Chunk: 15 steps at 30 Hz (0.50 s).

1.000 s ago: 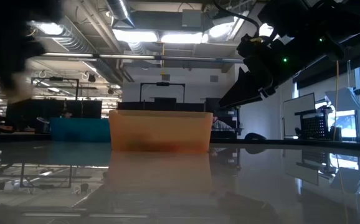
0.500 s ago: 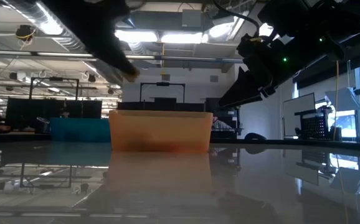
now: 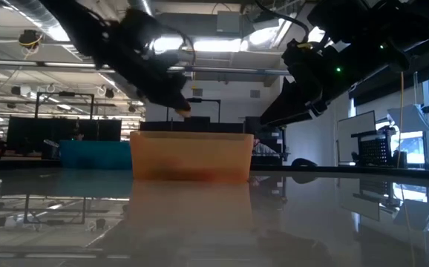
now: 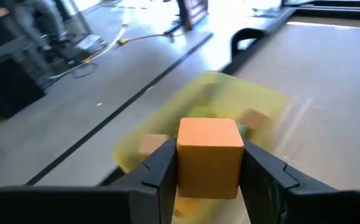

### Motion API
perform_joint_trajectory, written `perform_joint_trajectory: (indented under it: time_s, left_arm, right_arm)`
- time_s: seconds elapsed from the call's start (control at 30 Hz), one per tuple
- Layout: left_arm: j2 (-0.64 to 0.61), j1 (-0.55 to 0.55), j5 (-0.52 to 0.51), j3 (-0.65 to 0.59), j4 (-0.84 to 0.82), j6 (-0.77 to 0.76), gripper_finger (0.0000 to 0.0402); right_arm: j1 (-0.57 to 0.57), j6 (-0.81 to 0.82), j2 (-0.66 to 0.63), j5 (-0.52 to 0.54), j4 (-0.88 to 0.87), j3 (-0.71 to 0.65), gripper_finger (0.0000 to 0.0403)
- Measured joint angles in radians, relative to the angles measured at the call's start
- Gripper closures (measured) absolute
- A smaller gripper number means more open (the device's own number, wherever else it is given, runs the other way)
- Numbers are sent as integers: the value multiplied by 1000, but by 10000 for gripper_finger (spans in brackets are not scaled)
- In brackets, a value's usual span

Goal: Sort blocks by size
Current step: Put the yellow square block into the yellow bin

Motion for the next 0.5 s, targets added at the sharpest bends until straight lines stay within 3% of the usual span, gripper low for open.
perform_joint_trajectory:
  time_s: [0.23, 0.4, 0.5]
  left_arm:
    - [173, 130, 110, 114, 34, 14, 274]
    - [267, 170, 119, 172, 50, 16, 269]
    - [280, 180, 119, 191, 47, 16, 243]
  right_arm:
    - [0, 0, 0, 0, 1, 0, 127]
    - [0, -1, 0, 0, -14, 0, 127]
    - [0, -6, 0, 0, -17, 0, 127]
